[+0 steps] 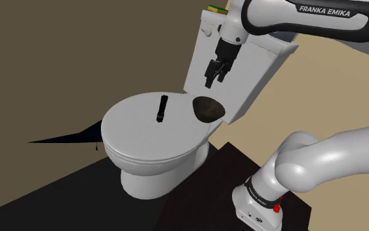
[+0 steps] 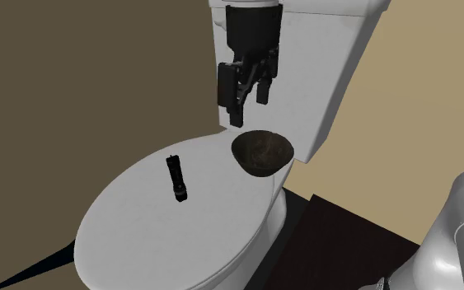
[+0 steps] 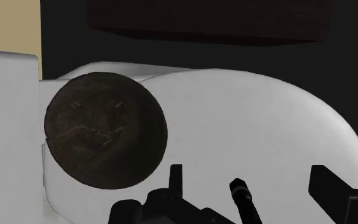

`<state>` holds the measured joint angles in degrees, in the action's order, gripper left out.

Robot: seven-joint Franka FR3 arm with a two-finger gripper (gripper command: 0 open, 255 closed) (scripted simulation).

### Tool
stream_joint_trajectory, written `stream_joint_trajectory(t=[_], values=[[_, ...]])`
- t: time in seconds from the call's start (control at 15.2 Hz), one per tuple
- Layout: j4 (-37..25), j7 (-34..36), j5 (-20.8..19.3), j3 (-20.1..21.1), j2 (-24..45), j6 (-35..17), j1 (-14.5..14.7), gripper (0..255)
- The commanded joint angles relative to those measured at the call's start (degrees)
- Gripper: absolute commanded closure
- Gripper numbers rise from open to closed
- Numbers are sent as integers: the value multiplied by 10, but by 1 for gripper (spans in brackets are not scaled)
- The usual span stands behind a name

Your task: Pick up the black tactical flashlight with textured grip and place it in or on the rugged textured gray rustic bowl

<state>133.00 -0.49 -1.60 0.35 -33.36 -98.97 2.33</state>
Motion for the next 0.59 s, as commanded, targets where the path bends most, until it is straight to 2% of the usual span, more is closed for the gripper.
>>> stream_joint_trajectory(t=[0.0, 0.53], values=[[-7, 3, 5, 5, 40, -34, 5, 0], [-58, 5, 17, 18, 198, -142, 18, 0]])
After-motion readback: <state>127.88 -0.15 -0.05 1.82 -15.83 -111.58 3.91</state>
